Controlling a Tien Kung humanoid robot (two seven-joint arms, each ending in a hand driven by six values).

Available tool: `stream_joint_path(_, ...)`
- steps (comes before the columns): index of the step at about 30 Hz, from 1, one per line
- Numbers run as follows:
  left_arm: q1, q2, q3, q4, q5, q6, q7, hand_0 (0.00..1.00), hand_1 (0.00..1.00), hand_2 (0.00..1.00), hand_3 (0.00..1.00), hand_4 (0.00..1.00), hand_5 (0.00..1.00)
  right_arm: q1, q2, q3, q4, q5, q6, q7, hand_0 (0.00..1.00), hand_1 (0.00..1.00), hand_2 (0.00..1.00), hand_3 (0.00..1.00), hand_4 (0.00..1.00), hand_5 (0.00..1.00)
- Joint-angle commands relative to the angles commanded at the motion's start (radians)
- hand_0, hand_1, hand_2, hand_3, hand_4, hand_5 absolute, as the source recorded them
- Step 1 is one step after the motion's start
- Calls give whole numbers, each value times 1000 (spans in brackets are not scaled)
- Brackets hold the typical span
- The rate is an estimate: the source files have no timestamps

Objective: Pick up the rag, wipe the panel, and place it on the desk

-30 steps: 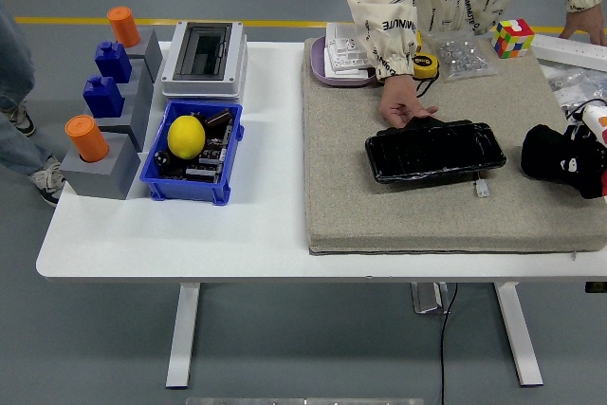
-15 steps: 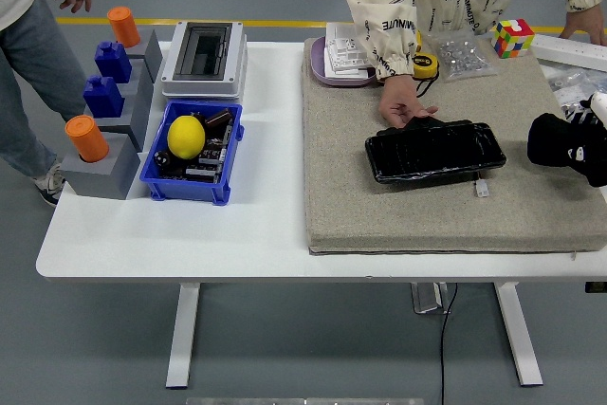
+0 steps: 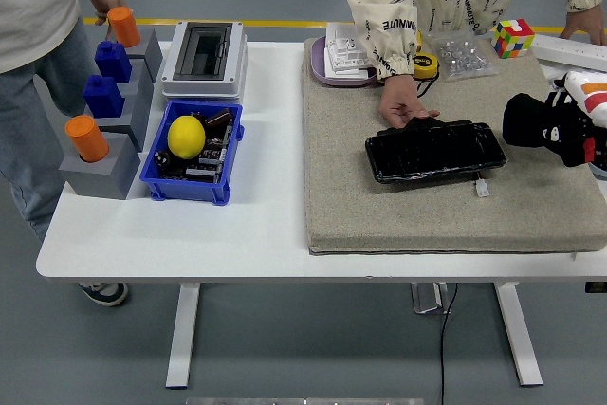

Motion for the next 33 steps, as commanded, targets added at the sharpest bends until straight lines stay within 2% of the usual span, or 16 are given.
stream_joint_path(9, 3, 5, 8, 0, -2, 0, -5, 651, 698, 746, 568, 599, 476, 5, 12, -51, 55, 15, 8, -15, 234, 327, 383, 371, 899, 2)
stream_joint_path(20, 12, 9, 3, 0, 6, 0, -1, 652, 697, 746, 567, 599, 476, -16, 3, -106, 135, 36, 11, -28, 235, 327, 383, 370, 899, 2)
stream_joint_path(33, 5, 9, 10, 0, 0, 0, -4, 651, 697, 746, 566, 599, 476, -3, 31, -202, 234, 56, 9, -39, 235, 328, 384, 371, 901, 2)
